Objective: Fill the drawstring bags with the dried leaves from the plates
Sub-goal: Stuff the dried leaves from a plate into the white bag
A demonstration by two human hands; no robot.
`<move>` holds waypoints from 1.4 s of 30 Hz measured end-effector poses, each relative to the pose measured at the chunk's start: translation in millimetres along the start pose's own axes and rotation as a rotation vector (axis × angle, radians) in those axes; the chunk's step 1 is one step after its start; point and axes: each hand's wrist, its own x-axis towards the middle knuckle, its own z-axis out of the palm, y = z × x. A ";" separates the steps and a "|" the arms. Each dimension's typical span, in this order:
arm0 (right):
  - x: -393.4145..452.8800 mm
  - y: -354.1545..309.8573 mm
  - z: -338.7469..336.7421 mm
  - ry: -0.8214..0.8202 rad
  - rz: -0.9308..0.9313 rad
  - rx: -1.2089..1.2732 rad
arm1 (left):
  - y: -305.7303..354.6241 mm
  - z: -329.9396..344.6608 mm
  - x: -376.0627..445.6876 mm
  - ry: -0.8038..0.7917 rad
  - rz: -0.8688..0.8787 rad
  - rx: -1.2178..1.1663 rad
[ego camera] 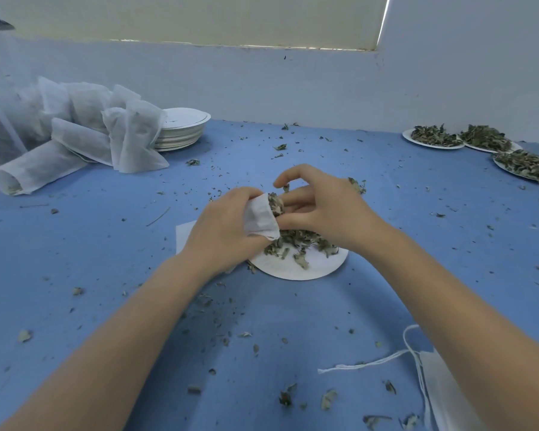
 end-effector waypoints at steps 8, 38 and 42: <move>-5.4 3.4 -5.5 -0.021 0.036 0.096 | 5.0 -0.6 -1.7 0.019 0.005 -0.031; -2.0 -4.2 5.4 0.224 -0.049 -0.046 | 10.9 1.6 -4.1 0.128 0.033 -0.085; 1.5 -9.9 6.9 0.106 -0.071 -0.241 | 16.0 1.6 -4.7 0.117 0.065 -0.057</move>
